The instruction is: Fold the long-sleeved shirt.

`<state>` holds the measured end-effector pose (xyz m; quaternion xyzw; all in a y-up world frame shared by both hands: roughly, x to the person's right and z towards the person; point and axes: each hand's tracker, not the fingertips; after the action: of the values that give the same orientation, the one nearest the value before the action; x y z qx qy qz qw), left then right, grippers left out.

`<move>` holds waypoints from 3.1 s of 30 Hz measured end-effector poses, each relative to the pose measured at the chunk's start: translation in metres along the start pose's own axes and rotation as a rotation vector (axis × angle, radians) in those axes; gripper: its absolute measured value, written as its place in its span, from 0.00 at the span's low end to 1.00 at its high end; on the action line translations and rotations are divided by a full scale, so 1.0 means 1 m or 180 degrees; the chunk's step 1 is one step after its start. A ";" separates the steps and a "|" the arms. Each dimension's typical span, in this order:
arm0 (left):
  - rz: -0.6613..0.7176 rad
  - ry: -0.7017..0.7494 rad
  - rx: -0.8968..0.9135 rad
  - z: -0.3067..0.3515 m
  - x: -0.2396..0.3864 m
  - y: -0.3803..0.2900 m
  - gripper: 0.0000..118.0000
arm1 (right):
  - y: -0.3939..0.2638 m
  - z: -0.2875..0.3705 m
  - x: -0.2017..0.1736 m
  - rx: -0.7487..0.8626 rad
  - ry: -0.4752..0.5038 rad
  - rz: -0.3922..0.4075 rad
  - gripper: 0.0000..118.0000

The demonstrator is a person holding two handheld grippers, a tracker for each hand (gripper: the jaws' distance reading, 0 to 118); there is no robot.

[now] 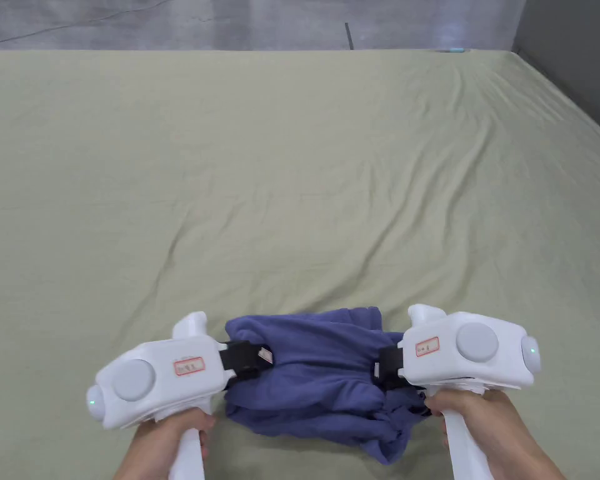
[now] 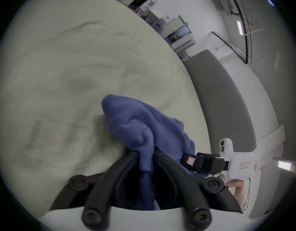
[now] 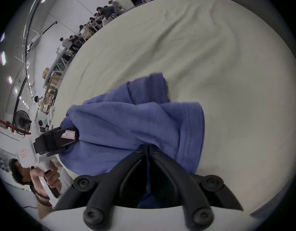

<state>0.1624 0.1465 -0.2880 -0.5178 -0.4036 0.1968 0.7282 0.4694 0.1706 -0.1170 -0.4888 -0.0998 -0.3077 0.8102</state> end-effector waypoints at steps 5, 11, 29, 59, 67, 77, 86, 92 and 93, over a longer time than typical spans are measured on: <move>-0.0094 -0.0087 0.0301 0.054 -0.019 0.035 0.06 | 0.020 0.032 -0.066 0.0697 -0.0233 0.0485 0.04; -0.0218 0.0245 0.0609 0.151 -0.088 0.079 0.06 | 0.030 0.022 -0.199 0.1007 0.0100 0.1360 0.04; 0.0079 0.1339 0.1113 0.327 -0.280 0.143 1.00 | 0.001 -0.117 -0.426 0.0978 0.0786 0.2298 0.04; -0.2160 0.1232 0.2616 0.117 0.165 0.035 0.00 | 0.023 0.204 -0.100 0.3169 -0.0874 0.1201 0.04; -0.2270 0.1475 0.2691 0.107 0.144 -0.002 0.00 | -0.010 0.176 -0.090 0.3447 -0.0969 0.1179 0.04; -0.2159 0.1447 0.2558 0.105 0.125 -0.010 0.00 | -0.031 0.151 -0.070 0.3209 -0.1067 0.1178 0.04; -0.2105 0.1474 0.2489 0.097 0.121 -0.011 0.00 | -0.025 0.152 -0.070 0.3248 -0.1096 0.1146 0.04; -0.2124 0.1440 0.2542 0.102 0.128 -0.011 0.00 | -0.025 0.153 -0.073 0.3238 -0.1096 0.1147 0.04; -0.2131 0.1430 0.2561 0.103 0.128 -0.012 0.00 | -0.026 0.153 -0.074 0.3243 -0.1098 0.1159 0.04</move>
<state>0.1561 0.2936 -0.2139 -0.0727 -0.2742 -0.0215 0.9587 0.4163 0.3228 -0.0554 -0.0886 -0.2806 0.0083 0.9557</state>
